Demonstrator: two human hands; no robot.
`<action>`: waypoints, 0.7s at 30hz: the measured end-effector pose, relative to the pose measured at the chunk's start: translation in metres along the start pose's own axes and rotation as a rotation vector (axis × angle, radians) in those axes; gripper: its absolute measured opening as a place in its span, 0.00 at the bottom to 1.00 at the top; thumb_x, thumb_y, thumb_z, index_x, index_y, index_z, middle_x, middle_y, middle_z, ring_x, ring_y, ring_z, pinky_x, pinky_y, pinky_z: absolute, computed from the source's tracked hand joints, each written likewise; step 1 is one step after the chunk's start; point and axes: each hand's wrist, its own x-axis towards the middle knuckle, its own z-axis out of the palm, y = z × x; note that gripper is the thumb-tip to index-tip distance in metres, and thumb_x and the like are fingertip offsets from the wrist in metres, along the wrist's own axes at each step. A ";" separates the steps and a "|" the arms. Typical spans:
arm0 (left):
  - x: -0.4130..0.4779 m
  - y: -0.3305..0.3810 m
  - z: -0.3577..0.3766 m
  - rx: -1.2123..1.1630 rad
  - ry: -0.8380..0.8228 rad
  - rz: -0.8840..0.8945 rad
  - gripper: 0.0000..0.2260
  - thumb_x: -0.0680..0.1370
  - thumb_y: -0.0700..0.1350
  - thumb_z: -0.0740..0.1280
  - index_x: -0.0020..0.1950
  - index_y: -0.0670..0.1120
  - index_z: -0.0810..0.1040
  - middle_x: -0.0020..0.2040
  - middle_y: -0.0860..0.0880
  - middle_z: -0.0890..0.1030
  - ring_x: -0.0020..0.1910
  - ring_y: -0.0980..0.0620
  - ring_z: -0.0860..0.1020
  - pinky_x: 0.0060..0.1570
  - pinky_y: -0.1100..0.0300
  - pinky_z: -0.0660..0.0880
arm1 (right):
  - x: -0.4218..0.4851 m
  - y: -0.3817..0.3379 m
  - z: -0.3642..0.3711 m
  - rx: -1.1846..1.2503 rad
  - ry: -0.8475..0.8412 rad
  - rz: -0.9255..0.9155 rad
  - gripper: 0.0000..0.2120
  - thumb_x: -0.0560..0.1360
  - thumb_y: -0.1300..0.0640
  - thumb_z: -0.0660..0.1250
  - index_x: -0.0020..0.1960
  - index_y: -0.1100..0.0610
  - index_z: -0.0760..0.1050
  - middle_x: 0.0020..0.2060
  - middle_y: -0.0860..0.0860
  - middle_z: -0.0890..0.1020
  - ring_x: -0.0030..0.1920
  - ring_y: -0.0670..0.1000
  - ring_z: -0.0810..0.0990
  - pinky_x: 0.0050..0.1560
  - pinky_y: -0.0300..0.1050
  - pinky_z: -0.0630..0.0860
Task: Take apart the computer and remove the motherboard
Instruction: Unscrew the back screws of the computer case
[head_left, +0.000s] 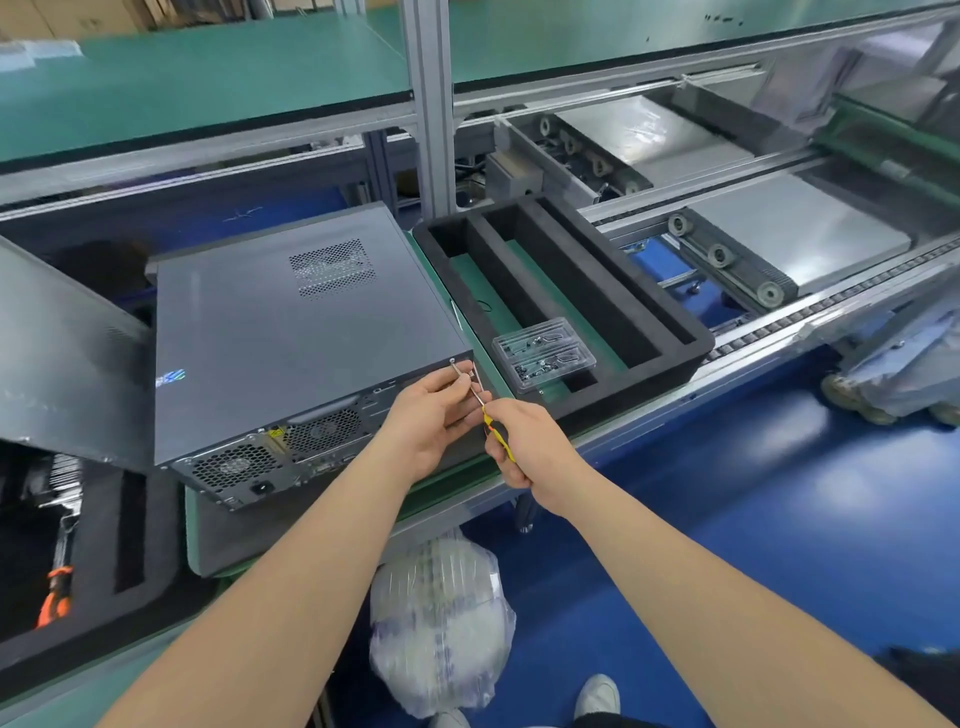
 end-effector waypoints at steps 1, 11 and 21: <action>0.000 -0.001 0.000 0.001 0.003 0.003 0.09 0.84 0.38 0.65 0.62 0.43 0.81 0.45 0.47 0.85 0.49 0.48 0.86 0.45 0.56 0.83 | 0.000 0.000 0.000 0.000 0.000 0.001 0.13 0.82 0.49 0.60 0.47 0.54 0.80 0.30 0.53 0.74 0.25 0.48 0.62 0.28 0.42 0.56; 0.000 -0.001 -0.003 0.011 -0.015 0.016 0.11 0.84 0.39 0.65 0.64 0.46 0.81 0.46 0.47 0.86 0.49 0.48 0.87 0.44 0.58 0.82 | -0.002 0.000 0.000 0.015 0.000 0.009 0.15 0.83 0.49 0.60 0.52 0.57 0.81 0.31 0.54 0.74 0.25 0.48 0.63 0.28 0.42 0.58; 0.003 -0.002 0.001 -0.026 0.015 0.011 0.10 0.84 0.38 0.65 0.63 0.45 0.82 0.45 0.48 0.85 0.47 0.49 0.87 0.43 0.58 0.82 | -0.001 -0.003 -0.002 0.041 -0.022 0.010 0.16 0.84 0.49 0.60 0.56 0.59 0.82 0.31 0.54 0.73 0.25 0.48 0.62 0.26 0.40 0.58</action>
